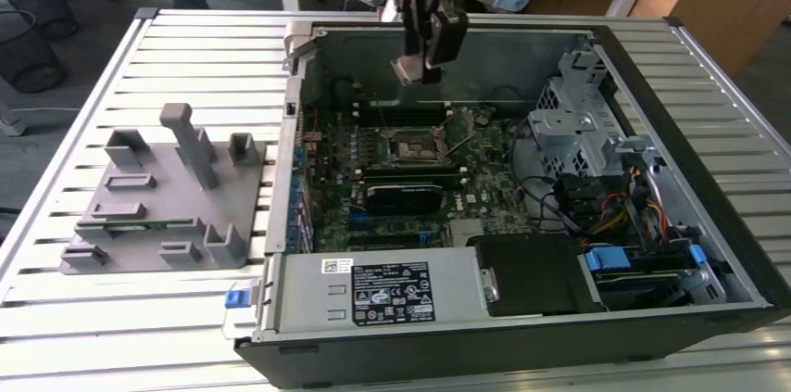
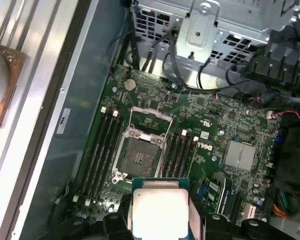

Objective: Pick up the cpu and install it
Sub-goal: 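Place the cpu into insertion slot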

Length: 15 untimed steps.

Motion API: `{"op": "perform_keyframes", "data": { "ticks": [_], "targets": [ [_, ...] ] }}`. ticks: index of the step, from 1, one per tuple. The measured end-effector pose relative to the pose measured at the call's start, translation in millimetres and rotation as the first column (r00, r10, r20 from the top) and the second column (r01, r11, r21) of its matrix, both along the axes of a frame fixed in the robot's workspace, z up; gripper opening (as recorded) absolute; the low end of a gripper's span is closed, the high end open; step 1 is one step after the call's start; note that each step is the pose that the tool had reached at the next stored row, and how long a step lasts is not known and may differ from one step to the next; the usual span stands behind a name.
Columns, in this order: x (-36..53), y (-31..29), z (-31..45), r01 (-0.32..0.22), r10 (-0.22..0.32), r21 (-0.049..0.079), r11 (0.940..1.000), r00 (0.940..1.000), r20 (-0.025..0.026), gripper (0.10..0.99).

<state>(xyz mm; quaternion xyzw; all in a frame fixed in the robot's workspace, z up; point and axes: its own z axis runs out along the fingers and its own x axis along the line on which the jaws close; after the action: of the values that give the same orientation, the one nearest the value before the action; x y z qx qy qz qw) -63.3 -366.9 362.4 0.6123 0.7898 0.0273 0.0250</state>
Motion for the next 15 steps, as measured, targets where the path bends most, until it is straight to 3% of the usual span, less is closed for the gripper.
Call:
{"op": "perform_keyframes", "data": {
  "ticks": [4,9,15],
  "targets": [
    [0.0,0.0,-2.7,0.071,-0.071,0.000,0.9975,0.9975,0.0000,0.537],
    [0.0,0.1,-7.9,0.156,-0.156,0.000,0.9877,0.9877,0.0000,0.537],
    [0.5,3.0,-18.1,0.179,-0.179,0.000,0.9839,0.9839,0.0001,0.537]
  ]
}}
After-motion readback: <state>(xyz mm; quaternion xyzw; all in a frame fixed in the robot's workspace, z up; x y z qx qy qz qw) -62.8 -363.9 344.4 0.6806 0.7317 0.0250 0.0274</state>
